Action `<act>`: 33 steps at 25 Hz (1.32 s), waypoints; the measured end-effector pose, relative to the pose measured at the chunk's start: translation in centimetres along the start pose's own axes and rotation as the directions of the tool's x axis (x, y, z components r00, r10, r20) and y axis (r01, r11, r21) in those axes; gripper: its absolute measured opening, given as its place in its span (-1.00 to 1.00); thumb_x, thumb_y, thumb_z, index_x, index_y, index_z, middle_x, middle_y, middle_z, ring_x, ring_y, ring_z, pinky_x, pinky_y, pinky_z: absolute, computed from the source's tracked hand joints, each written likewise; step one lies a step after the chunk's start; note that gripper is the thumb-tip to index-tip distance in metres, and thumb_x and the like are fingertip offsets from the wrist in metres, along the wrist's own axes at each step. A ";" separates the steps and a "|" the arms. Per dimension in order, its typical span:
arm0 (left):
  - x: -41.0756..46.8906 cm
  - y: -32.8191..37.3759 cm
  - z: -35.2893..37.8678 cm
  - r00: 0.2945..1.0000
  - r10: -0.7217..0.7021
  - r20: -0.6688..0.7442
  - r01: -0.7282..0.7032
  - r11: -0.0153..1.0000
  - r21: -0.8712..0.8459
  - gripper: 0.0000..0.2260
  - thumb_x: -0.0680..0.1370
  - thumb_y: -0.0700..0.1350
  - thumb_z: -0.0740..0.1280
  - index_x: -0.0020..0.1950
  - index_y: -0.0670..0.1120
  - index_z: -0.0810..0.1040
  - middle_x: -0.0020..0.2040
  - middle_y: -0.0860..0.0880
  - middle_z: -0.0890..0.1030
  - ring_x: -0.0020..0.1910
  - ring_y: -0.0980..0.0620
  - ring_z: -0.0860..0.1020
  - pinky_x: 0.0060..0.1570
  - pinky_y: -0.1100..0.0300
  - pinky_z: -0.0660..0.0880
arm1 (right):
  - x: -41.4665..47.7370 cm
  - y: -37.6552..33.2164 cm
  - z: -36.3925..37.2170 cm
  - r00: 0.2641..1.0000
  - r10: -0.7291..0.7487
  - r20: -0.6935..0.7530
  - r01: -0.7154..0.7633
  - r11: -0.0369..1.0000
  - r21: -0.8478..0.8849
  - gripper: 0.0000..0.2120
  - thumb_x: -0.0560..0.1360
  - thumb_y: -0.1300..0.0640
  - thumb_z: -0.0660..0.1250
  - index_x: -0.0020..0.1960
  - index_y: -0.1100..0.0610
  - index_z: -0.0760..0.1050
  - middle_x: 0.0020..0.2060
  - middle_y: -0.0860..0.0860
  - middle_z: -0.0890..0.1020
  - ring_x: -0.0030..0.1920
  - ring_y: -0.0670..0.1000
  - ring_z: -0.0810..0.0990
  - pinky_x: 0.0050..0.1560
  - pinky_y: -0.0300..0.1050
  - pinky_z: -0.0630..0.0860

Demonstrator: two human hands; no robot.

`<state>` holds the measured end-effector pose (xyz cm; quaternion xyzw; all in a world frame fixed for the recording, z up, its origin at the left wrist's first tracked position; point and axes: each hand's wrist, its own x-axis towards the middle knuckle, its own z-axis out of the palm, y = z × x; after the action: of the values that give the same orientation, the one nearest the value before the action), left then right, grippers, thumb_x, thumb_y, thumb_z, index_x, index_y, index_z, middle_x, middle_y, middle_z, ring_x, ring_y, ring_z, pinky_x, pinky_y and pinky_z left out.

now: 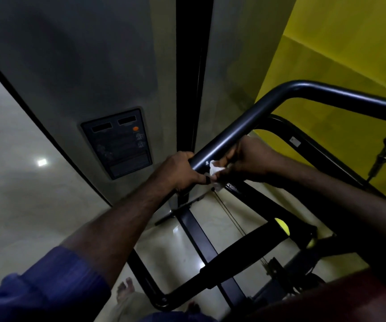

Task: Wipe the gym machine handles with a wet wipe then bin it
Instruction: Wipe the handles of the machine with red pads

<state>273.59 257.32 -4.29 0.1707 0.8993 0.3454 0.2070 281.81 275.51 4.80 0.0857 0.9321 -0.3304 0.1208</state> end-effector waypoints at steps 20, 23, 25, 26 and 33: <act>1.5 1.4 0.2 1.000 -0.015 0.010 0.012 0.972 0.233 -0.56 0.32 -0.10 0.56 0.18 -0.04 0.61 -0.28 0.10 0.53 -0.33 0.15 0.54 -0.23 0.18 0.52 | -0.5 0.1 0.2 0.841 0.019 0.541 -0.164 0.961 0.221 -0.77 0.71 0.15 0.21 -0.04 0.18 0.58 -0.19 0.11 0.64 -0.20 0.01 0.66 -0.15 -0.12 0.60; 1.4 1.1 0.3 1.000 -0.022 0.010 0.019 0.974 0.227 -0.52 0.25 -0.06 0.59 0.15 -0.01 0.59 -0.22 0.05 0.58 -0.28 0.08 0.60 -0.20 0.13 0.62 | -1.2 0.5 -1.4 0.835 0.108 0.539 -0.124 0.992 -0.006 -0.79 0.67 0.02 0.23 0.06 0.11 0.58 -0.01 0.09 0.66 0.03 0.14 0.67 0.25 0.19 0.55; 1.5 1.1 0.4 1.000 -0.021 0.018 0.016 0.971 0.239 -0.49 0.22 -0.04 0.60 0.14 -0.02 0.59 -0.17 0.02 0.61 -0.24 0.04 0.62 -0.18 0.11 0.64 | -3.7 2.6 -2.4 0.741 0.150 0.654 -0.222 0.975 0.028 -0.73 0.63 -0.09 0.30 0.29 -0.07 0.56 0.31 0.16 0.59 0.37 0.39 0.49 0.42 0.37 0.38; 1.6 1.1 0.4 1.000 -0.023 0.021 0.017 0.970 0.244 -0.49 0.22 -0.04 0.60 0.15 -0.03 0.60 -0.15 0.01 0.62 -0.22 0.03 0.62 -0.17 0.11 0.64 | -4.3 4.0 -1.5 0.731 0.157 0.665 -0.217 0.976 0.008 -0.74 0.60 -0.15 0.34 0.25 -0.14 0.59 0.36 0.10 0.58 0.43 0.41 0.41 0.43 0.37 0.37; 1.2 1.2 0.4 1.000 -0.025 -0.002 0.025 0.972 0.232 -0.51 0.26 -0.06 0.61 0.15 -0.02 0.59 -0.13 0.00 0.62 -0.24 0.06 0.60 -0.29 0.21 0.51 | -5.6 4.3 0.6 0.791 -0.412 0.452 0.526 0.836 -0.157 -0.49 0.75 0.09 0.04 0.65 0.18 0.07 0.64 0.10 0.17 0.62 0.04 0.17 0.37 -0.44 0.22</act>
<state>272.99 258.89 -4.01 0.1824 0.9354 0.2354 0.1905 288.30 277.98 3.39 -0.2377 0.9150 -0.2280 0.2329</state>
